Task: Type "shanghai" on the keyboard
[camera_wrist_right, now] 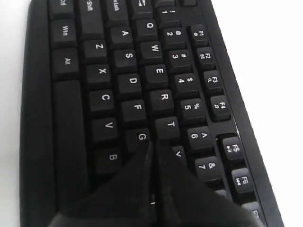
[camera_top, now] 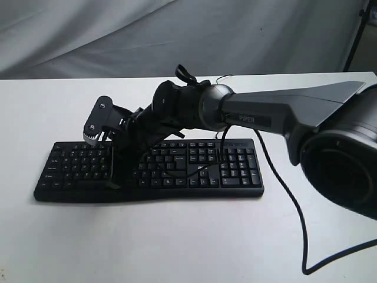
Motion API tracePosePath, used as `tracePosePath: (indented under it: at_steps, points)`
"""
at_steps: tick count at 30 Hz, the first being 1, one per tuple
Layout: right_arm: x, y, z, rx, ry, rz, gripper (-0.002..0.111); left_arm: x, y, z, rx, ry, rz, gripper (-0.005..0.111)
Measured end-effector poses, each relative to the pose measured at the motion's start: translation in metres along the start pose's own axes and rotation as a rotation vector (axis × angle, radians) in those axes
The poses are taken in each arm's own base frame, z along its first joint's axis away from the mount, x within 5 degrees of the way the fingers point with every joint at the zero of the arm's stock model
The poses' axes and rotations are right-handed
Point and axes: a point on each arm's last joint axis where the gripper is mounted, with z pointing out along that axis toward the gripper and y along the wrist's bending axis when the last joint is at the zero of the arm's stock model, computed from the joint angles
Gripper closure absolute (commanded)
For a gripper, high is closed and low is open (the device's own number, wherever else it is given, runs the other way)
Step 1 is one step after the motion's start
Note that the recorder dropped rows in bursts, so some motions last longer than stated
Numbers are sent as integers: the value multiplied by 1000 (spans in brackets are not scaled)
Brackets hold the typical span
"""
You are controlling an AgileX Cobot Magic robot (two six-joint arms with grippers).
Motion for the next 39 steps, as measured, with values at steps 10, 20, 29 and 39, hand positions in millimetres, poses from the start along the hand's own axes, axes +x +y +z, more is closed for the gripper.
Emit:
tracePosePath:
  at_steps: [10,20,29,39]
  points:
    - [1,0,3,5,0,3,108,0,0,0,0,0,0,106]
    - [1,0,3,6,-1,2,108,0,0,0,0,0,0,106]
    - [1,1,4,4,-1,0,108,0,0,0,0,0,0,106]
    - [6,2,10,-3,10,7,108,0,0,0,0,0,0,106]
